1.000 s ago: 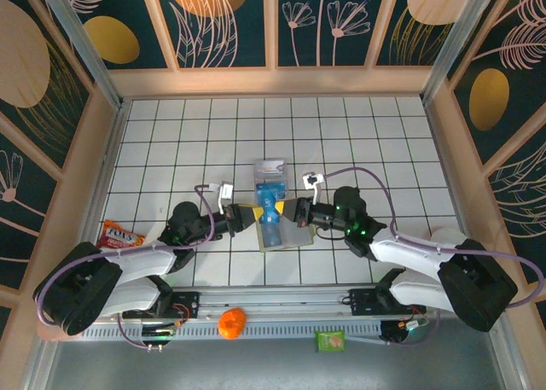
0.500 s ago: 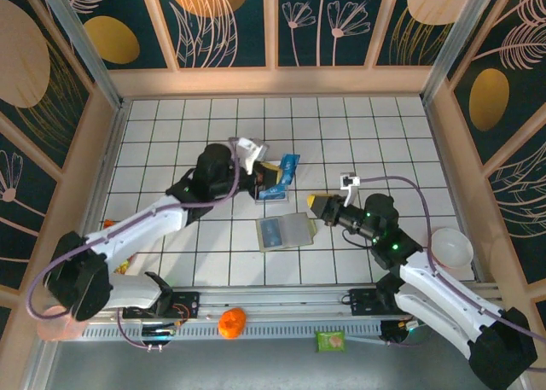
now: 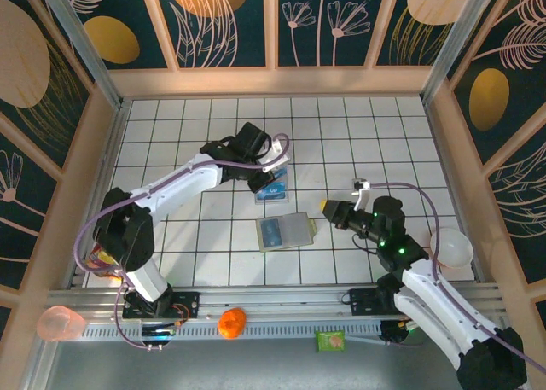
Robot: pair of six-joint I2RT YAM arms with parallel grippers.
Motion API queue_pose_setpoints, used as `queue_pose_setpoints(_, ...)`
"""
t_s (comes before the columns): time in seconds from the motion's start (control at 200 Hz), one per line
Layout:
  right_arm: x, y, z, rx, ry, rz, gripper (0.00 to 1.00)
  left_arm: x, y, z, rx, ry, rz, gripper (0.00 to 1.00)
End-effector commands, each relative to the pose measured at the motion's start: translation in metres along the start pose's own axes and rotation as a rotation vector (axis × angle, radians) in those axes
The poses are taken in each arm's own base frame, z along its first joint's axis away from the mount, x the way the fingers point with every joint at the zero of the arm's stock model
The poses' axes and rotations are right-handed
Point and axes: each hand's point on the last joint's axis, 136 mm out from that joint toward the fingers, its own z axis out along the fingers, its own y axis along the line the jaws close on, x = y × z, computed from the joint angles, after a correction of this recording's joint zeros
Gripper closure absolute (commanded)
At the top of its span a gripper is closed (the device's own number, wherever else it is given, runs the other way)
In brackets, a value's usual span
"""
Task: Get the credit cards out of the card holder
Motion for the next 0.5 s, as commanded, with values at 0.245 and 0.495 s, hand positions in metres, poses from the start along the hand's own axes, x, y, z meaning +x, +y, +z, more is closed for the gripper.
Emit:
queue_pose_setpoints(0.245, 0.009, -0.012, -0.001, 0.013, 0.035, 0.020, 0.75, -0.011, -0.002, -0.022, -0.025, -0.067, 0.287, 1.00)
queue_pose_setpoints(0.495, 0.007, -0.017, 0.000, 0.038, 0.040, 0.033, 0.75, 0.012, -0.004, -0.003, 0.016, 0.057, 0.393, 1.00)
